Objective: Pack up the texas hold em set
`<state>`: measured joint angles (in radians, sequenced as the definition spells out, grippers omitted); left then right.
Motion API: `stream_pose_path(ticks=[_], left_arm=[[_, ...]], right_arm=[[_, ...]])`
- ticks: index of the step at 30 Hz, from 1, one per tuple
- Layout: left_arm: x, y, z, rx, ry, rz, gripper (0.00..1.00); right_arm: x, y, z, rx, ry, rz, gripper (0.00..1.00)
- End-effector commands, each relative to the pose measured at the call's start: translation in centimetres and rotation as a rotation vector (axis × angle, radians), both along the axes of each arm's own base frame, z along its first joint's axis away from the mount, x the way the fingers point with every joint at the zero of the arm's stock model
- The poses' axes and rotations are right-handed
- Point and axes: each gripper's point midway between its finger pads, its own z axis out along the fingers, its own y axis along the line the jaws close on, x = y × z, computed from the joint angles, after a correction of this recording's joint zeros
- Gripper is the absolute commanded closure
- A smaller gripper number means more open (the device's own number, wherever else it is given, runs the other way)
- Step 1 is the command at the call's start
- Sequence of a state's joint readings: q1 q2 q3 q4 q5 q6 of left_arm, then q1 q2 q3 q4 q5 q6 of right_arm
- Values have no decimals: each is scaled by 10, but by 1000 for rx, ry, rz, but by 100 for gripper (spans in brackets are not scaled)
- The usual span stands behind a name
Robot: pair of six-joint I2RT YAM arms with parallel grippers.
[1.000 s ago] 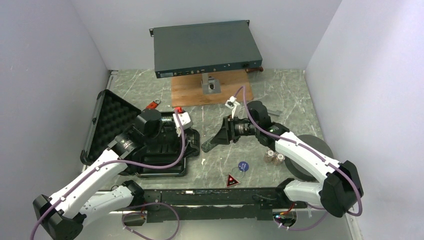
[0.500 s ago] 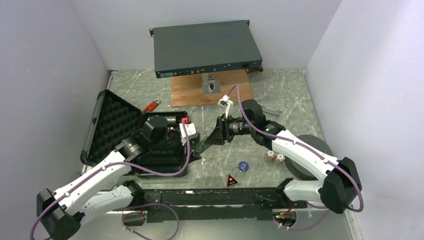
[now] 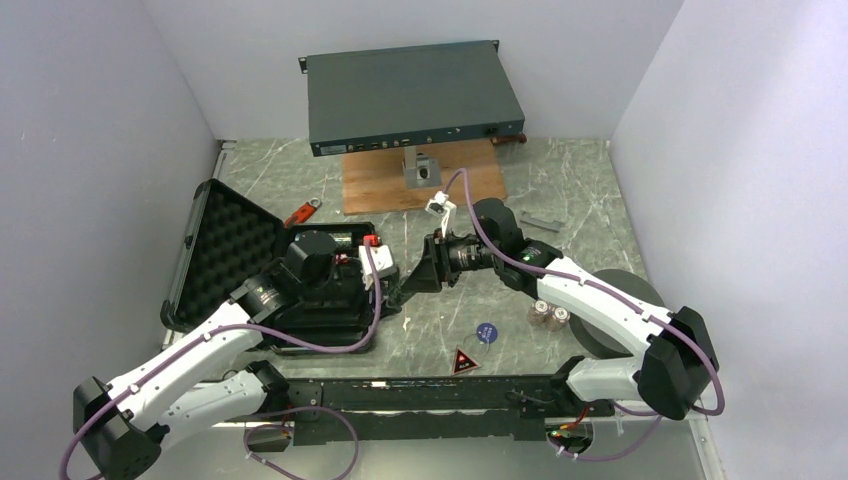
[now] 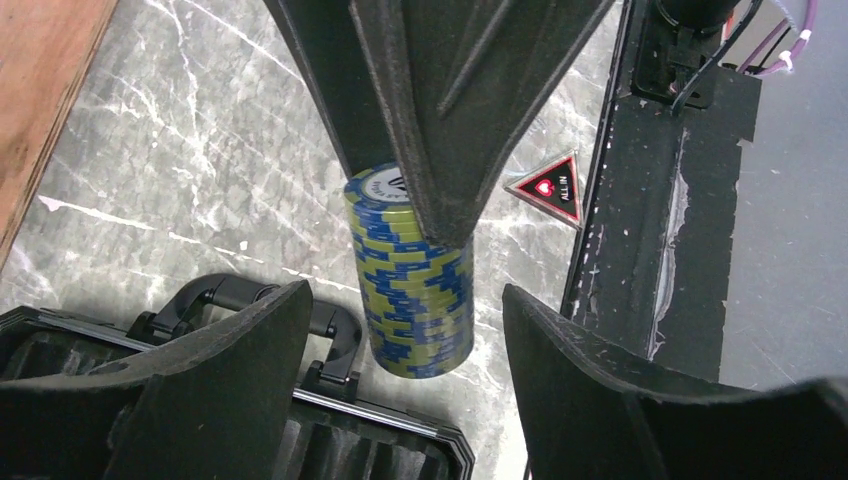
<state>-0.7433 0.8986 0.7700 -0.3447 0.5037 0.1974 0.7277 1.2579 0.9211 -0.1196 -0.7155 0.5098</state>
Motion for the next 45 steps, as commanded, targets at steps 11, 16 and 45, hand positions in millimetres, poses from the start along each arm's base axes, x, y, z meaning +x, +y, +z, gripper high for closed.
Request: stream_pose_path(ticks=[11,16,45], left_arm=[[15,-5,12,12,-25,35,26],[13,-6,14,7,-27,18,59],[92,53,-18,366,-145,454,100]], right_arm=[[-8,16,61,172,-113,59,100],[-12,19,55,163,-103,63,100],[25,-19,38,-42,-265,-223,28]])
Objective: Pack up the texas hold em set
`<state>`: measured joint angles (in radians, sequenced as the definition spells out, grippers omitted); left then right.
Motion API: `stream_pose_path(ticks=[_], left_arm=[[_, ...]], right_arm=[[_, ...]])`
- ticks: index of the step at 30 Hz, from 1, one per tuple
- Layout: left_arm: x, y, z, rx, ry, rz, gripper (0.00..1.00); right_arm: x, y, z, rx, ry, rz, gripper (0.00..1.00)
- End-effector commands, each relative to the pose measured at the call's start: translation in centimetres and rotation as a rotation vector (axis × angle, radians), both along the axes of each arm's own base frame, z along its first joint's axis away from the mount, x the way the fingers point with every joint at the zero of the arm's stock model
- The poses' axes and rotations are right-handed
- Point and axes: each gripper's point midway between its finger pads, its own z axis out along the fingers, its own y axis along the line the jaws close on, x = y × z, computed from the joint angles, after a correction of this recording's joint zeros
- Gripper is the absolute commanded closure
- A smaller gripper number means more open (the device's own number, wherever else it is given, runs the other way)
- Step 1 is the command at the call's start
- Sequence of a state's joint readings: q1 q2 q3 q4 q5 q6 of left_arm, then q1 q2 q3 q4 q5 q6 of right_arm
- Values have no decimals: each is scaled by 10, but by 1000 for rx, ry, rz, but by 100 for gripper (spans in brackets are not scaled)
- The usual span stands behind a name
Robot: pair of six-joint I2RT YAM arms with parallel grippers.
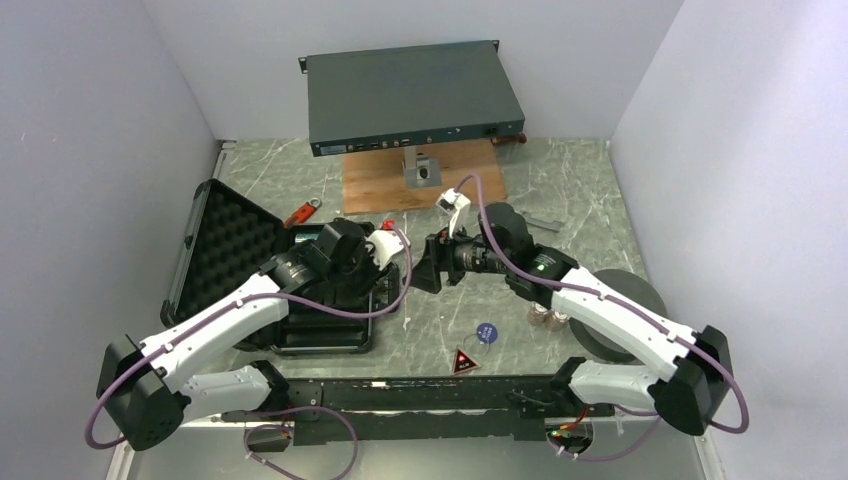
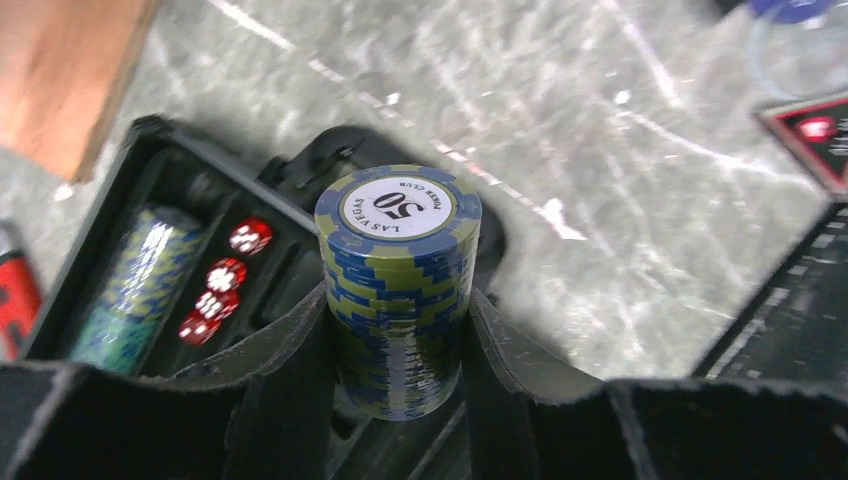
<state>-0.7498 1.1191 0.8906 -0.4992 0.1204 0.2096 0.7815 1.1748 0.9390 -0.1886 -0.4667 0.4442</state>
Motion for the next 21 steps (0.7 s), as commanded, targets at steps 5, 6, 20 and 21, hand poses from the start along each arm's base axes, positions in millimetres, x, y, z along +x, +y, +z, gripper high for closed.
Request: stream_pose_path(ticks=[5,6,20,21], left_arm=[[41,45,37,167,-253,165,100],[43,50,40,188,-271,182,100],[50,121,35,456,-265,133,100],[52,127,32,465,-237,123,100]], right_arm=[[17,-26,29,-6,-163,-151,26],[17,-28,30,-7,-170,-159,26],[12,-39,18,-20,-177,-176,26],[11,-39,17,-20,-177,-174,26]])
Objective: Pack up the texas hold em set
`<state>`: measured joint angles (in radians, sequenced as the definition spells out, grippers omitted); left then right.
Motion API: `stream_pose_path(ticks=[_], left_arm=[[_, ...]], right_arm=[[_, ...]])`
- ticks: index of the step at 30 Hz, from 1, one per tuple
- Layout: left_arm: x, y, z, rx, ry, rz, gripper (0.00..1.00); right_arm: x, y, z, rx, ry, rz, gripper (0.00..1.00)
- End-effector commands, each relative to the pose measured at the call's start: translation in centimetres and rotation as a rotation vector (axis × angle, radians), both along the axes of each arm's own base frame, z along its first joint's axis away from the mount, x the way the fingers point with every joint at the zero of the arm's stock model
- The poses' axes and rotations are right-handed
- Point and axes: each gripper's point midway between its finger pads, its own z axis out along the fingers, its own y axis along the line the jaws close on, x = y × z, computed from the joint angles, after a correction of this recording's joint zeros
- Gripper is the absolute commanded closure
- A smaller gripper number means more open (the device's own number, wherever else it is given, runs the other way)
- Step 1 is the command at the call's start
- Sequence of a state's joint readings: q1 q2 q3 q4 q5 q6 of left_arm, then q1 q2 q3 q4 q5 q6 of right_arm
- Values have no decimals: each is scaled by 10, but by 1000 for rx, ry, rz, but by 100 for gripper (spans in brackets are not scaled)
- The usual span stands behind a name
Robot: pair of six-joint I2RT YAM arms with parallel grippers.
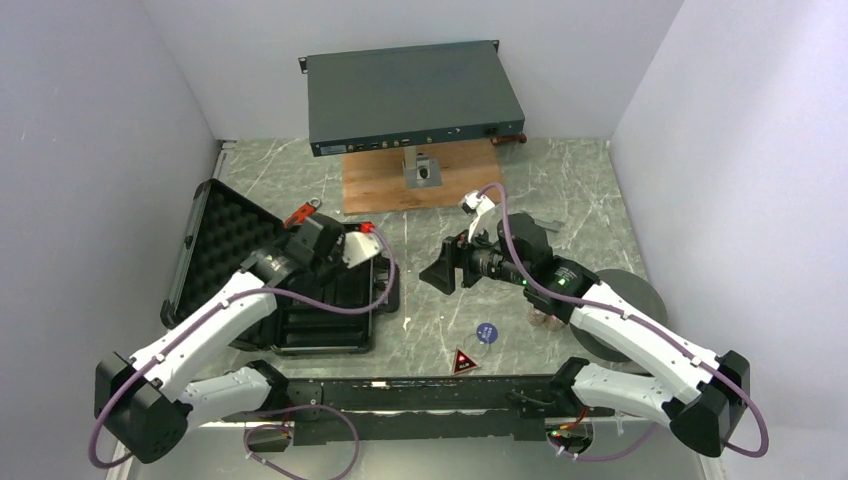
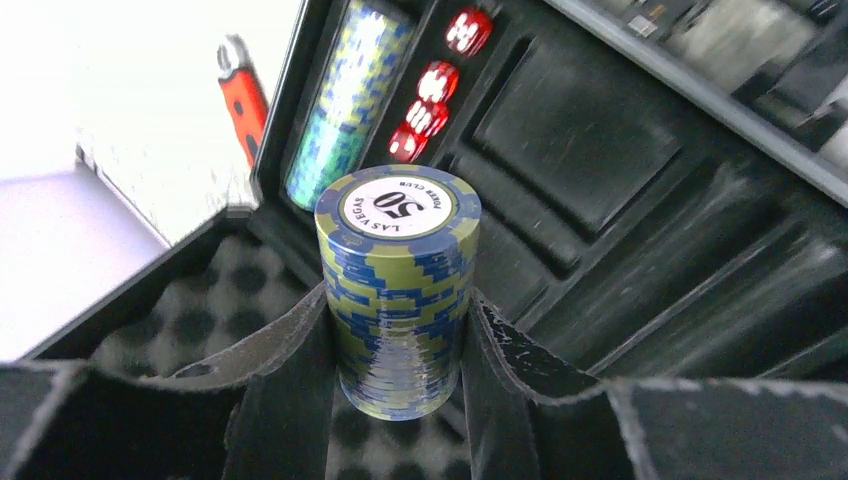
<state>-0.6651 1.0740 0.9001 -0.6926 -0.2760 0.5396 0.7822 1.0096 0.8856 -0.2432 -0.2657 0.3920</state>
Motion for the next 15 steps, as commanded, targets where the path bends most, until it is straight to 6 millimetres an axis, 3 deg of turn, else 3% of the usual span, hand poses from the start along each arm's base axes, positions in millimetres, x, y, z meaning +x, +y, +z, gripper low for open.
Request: stream_pose_path(ticks=[1,4,10,15], left_arm=[[22,21,27,-7,-15,-2,100],[32,30,21,88,-7,1,100],[49,75,-12,417,77,125,100],[64,96,-19,532,122,194,100]], right_arm=[[0,-3,4,10,-38,-6,26],[-1,-4,2,10,-40,-4,26],[-5,-10,2,6,-55,-5,26],[-9,-18,1,-11,-69,-8,25]])
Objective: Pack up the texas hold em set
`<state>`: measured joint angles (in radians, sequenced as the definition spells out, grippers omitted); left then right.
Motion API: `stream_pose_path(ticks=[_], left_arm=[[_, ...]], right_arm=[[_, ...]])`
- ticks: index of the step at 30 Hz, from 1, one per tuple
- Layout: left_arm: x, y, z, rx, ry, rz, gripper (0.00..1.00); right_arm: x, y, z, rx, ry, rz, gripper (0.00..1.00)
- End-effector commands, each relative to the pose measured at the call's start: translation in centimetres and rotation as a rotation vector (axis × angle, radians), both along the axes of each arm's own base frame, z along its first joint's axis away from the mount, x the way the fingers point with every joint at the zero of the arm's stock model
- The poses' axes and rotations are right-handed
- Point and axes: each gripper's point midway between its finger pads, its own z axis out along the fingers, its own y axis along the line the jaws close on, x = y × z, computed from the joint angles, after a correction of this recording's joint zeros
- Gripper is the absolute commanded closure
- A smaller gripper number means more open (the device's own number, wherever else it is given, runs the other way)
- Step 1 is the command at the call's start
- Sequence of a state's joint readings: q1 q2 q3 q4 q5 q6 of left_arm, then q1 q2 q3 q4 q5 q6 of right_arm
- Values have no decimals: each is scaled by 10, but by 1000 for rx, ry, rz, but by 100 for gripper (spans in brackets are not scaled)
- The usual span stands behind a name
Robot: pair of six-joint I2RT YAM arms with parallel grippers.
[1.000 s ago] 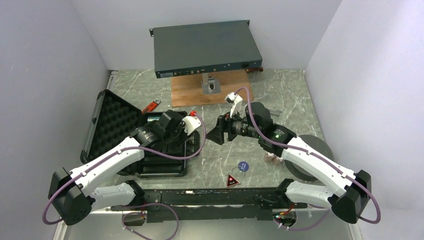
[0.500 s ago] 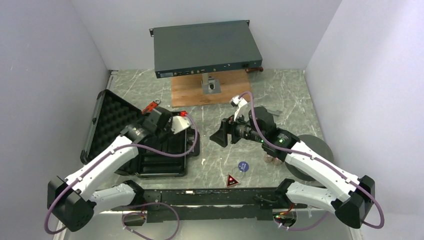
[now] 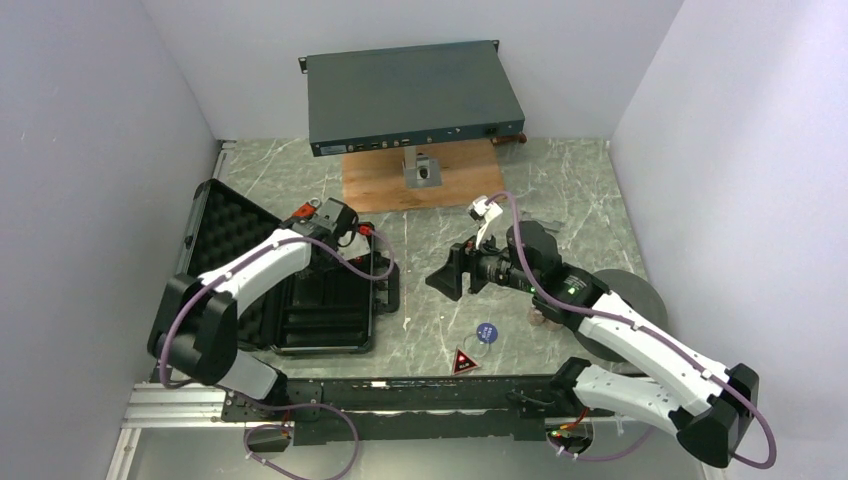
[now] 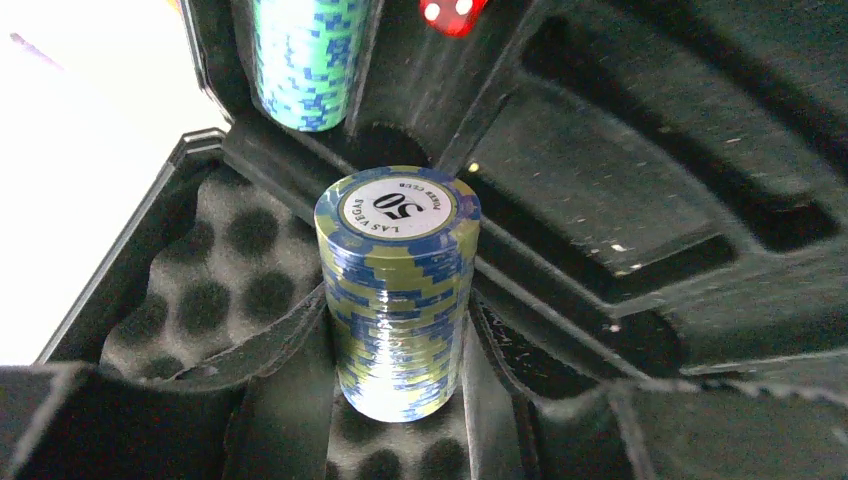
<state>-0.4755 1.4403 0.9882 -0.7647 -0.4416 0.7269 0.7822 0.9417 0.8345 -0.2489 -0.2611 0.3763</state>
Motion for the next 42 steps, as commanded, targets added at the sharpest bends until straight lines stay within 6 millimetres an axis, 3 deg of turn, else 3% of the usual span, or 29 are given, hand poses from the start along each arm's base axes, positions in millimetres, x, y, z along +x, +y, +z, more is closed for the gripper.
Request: stream_pose_path(ticks=[1,17,26,42], left_arm=[[29,24,35,145,-105,39,100],[41,34,3,294,12,-41,100],[41,24,-21,285,66,-61,100],[53,11,-40,286,76,-89,100]], right_arm=[[-1,-9,5,-15,-51,-13,25],[-6,-23,1,-26,-71,-38,25],[-7,-21,-1,-22,-68,-30,24],[-7,-22,-5,-31,-66,-32,24]])
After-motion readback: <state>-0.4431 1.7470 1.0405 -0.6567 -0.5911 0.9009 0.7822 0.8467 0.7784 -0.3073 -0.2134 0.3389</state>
